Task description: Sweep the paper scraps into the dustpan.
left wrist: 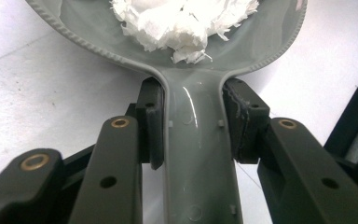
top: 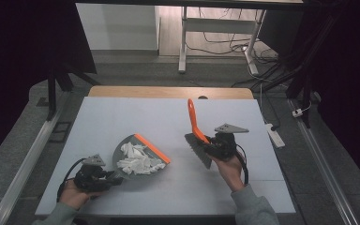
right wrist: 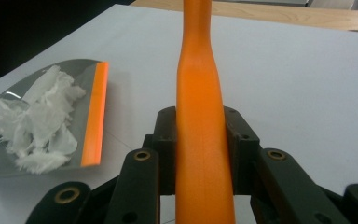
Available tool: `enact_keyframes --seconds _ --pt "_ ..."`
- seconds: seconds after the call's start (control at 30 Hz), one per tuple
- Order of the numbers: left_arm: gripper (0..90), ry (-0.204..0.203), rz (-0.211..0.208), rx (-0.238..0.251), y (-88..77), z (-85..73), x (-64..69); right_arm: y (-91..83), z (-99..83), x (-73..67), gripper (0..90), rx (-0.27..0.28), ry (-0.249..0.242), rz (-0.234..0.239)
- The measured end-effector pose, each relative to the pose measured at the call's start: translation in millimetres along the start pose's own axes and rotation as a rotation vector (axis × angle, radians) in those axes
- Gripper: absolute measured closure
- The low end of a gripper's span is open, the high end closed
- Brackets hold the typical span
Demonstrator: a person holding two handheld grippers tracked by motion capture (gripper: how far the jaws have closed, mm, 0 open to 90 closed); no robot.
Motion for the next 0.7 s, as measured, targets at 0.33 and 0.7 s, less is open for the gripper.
enact_keyframes --seconds 0.33,0.7 --pt "61.9 -0.042 0.076 0.067 -3.1 8.0 -8.5 -19.8 -6.5 15.0 70.2 0.014 0.001 -0.003" --pt "61.9 -0.06 0.104 0.102 -5.2 11.7 -11.4 -35.3 -13.8 20.9 70.2 0.017 0.005 0.0"
Point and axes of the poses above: each handheld gripper's, and its own axes: y roughly forward along the jaws, z roughly out of its top, x roughly to its right, the point moved 10 cm from there along y, roughly forward along the jaws, and after that the axes turned 5 degrees about x, right-handed, at the moved point
